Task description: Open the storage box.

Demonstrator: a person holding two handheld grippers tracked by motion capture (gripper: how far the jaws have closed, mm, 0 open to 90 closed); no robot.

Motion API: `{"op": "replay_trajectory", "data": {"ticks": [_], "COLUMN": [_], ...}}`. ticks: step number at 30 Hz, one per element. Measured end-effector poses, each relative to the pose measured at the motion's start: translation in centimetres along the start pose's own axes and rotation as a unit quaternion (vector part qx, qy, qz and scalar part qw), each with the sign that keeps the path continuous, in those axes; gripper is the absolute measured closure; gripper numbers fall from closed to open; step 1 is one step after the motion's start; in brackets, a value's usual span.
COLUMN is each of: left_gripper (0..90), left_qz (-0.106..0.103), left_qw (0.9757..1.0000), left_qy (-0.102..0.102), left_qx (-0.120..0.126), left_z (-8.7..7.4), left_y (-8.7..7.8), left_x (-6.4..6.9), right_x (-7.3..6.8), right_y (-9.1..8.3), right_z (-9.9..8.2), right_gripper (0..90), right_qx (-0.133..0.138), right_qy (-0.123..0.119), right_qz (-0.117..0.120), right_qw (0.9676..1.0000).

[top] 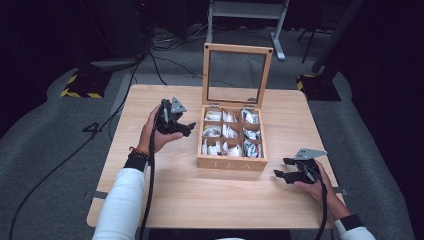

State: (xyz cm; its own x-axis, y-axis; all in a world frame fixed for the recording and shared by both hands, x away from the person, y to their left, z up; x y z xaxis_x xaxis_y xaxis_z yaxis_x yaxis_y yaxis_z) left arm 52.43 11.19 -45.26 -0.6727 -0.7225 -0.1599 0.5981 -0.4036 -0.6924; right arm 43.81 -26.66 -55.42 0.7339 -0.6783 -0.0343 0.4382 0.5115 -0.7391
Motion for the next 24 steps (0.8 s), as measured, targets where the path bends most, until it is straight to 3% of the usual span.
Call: {"op": "replay_trajectory", "data": {"ticks": [1, 3, 7, 11, 14, 24], "left_gripper": [18.0, 17.8, 17.6, 17.6, 17.5, 17.5], "left_qz": [-0.008, -0.004, -0.001, -0.006, 0.002, 0.001], "left_qw": [1.0, 1.0, 0.9997, 0.9998, 0.9991, 0.998], "left_qy": [-0.002, 0.007, 0.022, 0.018, 0.033, 0.033], "left_qx": [0.003, 0.002, -0.007, -0.006, -0.026, -0.053], "left_z": [-0.4, -1.2, -3.0, -4.5, -6.2, -10.1], "left_y": [-0.3, -1.0, -1.9, -2.5, -2.7, -3.0], "left_x": [0.2, 0.5, 1.1, 1.6, 2.1, 3.4], "right_x": [-0.1, -0.2, -0.4, -0.4, -0.5, -1.0], "right_y": [-0.2, -0.5, -1.5, -2.3, -2.9, -5.0], "right_z": [0.1, 0.3, 1.0, 1.7, 2.3, 5.0], "right_gripper": [32.1, 32.3, 31.8, 31.7, 33.1, 36.5], "right_qx": [0.0, -0.001, 0.021, 0.031, 0.04, 0.078], "right_qy": [-0.003, -0.01, -0.009, -0.014, -0.016, -0.027], "right_qz": [0.001, -0.004, 0.007, 0.0, -0.001, -0.012], "right_qw": [1.0, 0.9999, 0.9997, 0.9994, 0.9991, 0.9965]}}
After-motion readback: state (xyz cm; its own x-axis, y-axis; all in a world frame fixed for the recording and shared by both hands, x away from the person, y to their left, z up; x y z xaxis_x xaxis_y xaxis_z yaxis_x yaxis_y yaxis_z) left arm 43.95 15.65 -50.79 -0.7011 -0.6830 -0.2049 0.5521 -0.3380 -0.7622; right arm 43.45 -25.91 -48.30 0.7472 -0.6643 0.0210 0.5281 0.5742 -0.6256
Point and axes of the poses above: each handheld gripper's, and its own axes: y roughly forward along the jaws, z roughly out of its top, x roughly to its right, the point moved 9 cm from there along y, roughly forward along the jaws, and after that the axes turned 5 degrees about -x, right-handed, at the moved point
